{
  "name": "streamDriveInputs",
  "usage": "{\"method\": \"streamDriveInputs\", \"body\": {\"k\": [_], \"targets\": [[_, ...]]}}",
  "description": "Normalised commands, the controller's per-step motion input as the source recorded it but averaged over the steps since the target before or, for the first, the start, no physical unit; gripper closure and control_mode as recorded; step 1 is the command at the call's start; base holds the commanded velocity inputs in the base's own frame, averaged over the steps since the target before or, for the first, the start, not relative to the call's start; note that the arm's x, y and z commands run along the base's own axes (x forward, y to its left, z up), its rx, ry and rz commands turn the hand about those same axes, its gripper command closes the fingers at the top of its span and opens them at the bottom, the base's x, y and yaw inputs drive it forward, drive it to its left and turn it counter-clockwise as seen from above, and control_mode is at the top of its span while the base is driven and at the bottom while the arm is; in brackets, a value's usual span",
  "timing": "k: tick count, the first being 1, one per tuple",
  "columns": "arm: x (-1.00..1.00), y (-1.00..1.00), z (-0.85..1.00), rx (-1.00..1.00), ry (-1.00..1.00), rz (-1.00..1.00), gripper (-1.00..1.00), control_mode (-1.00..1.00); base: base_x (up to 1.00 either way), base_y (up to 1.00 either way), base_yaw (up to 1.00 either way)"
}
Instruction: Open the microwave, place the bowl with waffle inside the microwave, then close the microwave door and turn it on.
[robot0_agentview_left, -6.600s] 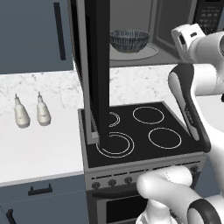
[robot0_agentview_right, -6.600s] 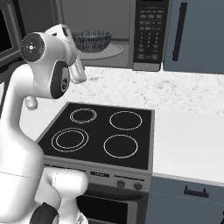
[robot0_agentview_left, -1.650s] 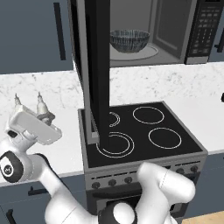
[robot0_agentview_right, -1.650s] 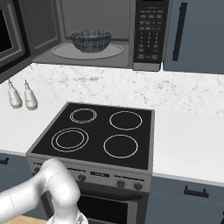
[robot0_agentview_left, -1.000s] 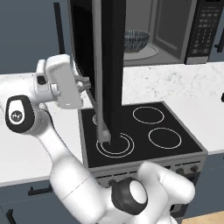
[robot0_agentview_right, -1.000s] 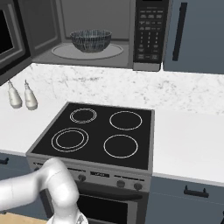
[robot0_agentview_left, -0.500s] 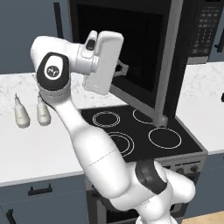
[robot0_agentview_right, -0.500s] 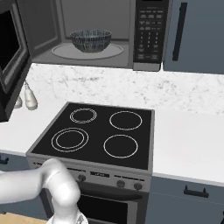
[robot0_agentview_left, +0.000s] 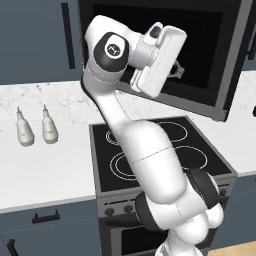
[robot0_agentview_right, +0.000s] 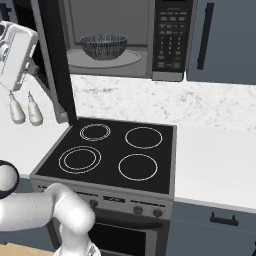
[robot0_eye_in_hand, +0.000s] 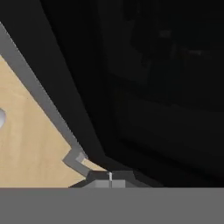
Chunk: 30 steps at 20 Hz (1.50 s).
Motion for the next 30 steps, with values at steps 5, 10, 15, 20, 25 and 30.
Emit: {"method": "streamDriveInputs", "body": {"k": [5, 10, 15, 20, 25, 30], "targets": [[0.06, -0.88, 0.0, 0.0, 0.21, 0.46, 1.0, -1.0, 0.0, 0.0, 0.0], [0.33, -0.52, -0.01, -0.01, 0.27, 0.62, 1.0, -1.0, 0.0, 0.0, 0.0], [0.67, -0.22, -0.03, 0.0, 0.32, 0.69, 1.0, -1.0, 0.0, 0.0, 0.0], [0.99, -0.15, 0.0, 0.0, 0.32, 0.58, 1.0, -1.0, 0.0, 0.0, 0.0], [1.0, -0.17, -0.28, 0.01, 0.07, 0.49, 1.0, -1.0, 0.0, 0.0, 0.0], [1.0, -0.01, -0.56, 0.0, 0.0, 0.44, 1.0, -1.0, 0.0, 0.0, 0.0]]}}
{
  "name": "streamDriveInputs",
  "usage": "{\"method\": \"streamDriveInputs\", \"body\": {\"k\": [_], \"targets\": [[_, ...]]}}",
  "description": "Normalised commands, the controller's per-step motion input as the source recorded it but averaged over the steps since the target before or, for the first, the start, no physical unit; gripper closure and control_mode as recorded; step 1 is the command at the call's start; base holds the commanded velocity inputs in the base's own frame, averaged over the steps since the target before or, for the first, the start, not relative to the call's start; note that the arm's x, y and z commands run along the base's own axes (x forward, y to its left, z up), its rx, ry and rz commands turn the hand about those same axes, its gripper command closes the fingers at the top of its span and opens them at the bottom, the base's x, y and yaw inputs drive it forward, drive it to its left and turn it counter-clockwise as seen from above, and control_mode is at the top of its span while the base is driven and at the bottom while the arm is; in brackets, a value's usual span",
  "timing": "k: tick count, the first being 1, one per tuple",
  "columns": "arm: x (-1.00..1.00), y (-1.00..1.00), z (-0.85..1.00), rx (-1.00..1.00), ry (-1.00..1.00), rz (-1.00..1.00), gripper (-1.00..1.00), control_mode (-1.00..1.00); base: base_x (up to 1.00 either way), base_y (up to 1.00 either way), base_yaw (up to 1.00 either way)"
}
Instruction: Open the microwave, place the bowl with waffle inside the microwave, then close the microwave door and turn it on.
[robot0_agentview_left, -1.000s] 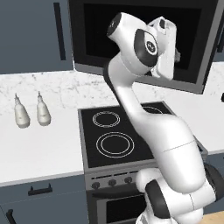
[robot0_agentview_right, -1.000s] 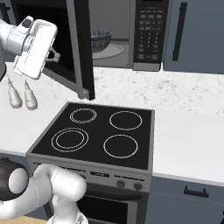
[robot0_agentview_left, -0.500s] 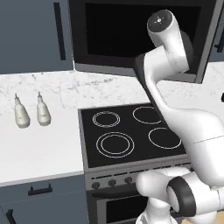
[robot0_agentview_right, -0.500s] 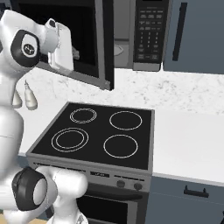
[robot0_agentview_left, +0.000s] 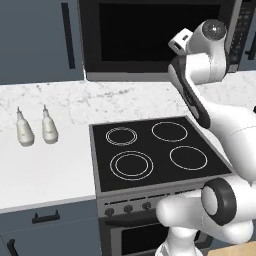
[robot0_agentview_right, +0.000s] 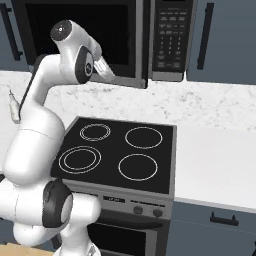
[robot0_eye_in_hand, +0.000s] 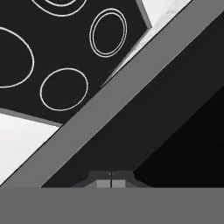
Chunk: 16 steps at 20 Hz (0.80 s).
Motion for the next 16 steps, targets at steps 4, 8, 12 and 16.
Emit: {"method": "streamDriveInputs", "body": {"k": [4, 8, 12, 16], "targets": [[1.0, 0.0, -0.68, 0.0, -0.03, 0.39, 1.0, -1.0, 0.0, 0.0, 0.0], [1.0, 0.0, -0.56, 0.0, -0.13, 0.35, 1.0, -1.0, 0.0, 0.0, 0.0], [1.0, 0.0, -0.35, 0.0, -0.21, 0.29, 1.0, -1.0, 0.0, 0.0, 0.0], [0.22, 0.0, 0.07, -0.03, -0.19, 0.09, 1.0, -1.0, 0.0, 0.0, 0.0]]}}
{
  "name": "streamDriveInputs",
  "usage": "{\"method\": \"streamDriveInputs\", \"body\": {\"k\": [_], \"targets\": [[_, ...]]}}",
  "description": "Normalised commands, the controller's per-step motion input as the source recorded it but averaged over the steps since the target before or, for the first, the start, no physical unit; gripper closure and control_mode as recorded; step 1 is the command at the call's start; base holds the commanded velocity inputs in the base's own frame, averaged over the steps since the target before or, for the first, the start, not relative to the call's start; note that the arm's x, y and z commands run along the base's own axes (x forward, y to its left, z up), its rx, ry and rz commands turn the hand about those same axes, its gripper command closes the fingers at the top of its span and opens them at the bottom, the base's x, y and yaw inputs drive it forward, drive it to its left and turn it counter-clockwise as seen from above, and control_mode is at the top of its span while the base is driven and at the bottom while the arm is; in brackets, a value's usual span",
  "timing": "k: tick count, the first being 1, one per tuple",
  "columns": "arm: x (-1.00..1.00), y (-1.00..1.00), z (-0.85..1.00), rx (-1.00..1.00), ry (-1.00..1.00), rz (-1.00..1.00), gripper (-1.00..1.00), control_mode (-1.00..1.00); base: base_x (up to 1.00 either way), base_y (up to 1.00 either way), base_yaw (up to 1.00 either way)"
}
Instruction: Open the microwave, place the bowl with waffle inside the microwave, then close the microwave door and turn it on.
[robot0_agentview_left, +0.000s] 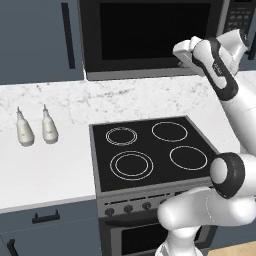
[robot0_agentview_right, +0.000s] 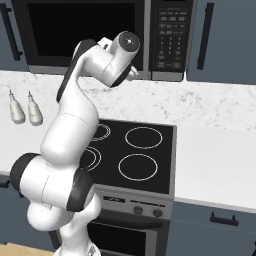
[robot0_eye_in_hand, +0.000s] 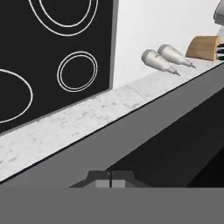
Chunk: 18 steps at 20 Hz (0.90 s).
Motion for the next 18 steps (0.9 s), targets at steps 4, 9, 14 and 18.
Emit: {"method": "streamDriveInputs", "body": {"k": [4, 9, 14, 18], "targets": [[-1.0, -0.02, 0.28, -0.07, -0.17, -0.05, 1.0, -1.0, 0.0, 0.0, 0.0], [-1.0, -0.01, -0.05, -0.08, -0.19, -0.33, 1.0, -1.0, 0.0, 0.0, 0.0], [-1.0, -0.2, -0.07, 0.03, -0.15, -0.44, 1.0, -1.0, 0.0, 0.0, 0.0], [-1.0, -0.47, 0.0, 0.22, -0.12, -0.34, 1.0, -1.0, 0.0, 0.0, 0.0]]}}
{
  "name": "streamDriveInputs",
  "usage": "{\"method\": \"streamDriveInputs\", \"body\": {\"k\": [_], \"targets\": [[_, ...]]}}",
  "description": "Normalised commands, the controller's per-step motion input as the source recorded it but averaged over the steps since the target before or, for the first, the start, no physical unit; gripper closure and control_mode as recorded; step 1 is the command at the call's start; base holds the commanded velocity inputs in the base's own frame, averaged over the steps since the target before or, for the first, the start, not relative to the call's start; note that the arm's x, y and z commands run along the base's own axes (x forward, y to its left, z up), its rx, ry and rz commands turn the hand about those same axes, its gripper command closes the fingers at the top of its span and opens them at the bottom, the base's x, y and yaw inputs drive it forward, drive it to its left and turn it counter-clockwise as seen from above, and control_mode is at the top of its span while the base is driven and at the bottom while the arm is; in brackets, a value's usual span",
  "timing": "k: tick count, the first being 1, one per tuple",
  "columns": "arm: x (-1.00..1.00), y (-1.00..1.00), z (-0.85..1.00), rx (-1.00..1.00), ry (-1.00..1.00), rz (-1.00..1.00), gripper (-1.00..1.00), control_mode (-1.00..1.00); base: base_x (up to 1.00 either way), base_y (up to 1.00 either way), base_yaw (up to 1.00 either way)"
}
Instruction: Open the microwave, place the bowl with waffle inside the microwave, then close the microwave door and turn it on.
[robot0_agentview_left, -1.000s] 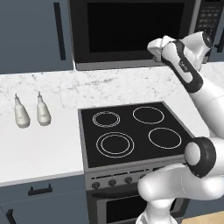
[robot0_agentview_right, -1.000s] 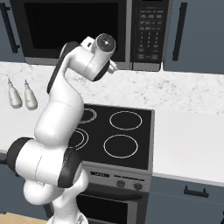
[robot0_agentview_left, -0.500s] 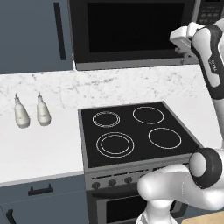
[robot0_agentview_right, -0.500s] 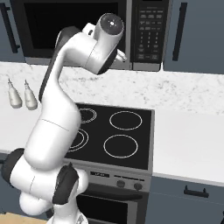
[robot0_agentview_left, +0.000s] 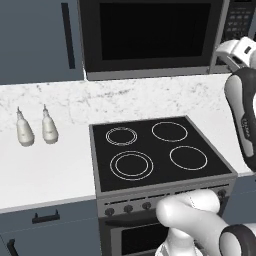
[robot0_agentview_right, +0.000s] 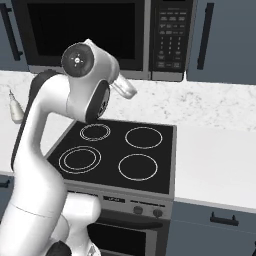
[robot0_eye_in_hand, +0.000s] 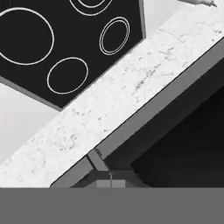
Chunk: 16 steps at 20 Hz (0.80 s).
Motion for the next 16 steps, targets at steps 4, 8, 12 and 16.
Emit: {"method": "streamDriveInputs", "body": {"k": [4, 8, 12, 16], "targets": [[-0.85, -0.64, 0.01, 0.3, -0.16, -0.07, 1.0, -1.0, 0.0, 0.0, 0.0], [-0.65, -0.74, 0.2, 0.41, -0.24, 0.0, 1.0, -1.0, 0.0, 0.0, 0.0], [-0.5, -0.43, 0.22, 0.35, -0.11, 0.0, 1.0, -1.0, 0.0, 0.0, 0.0], [-0.21, -0.07, 0.13, 0.27, -0.03, 0.0, 1.0, -1.0, 0.0, 0.0, 0.0]]}}
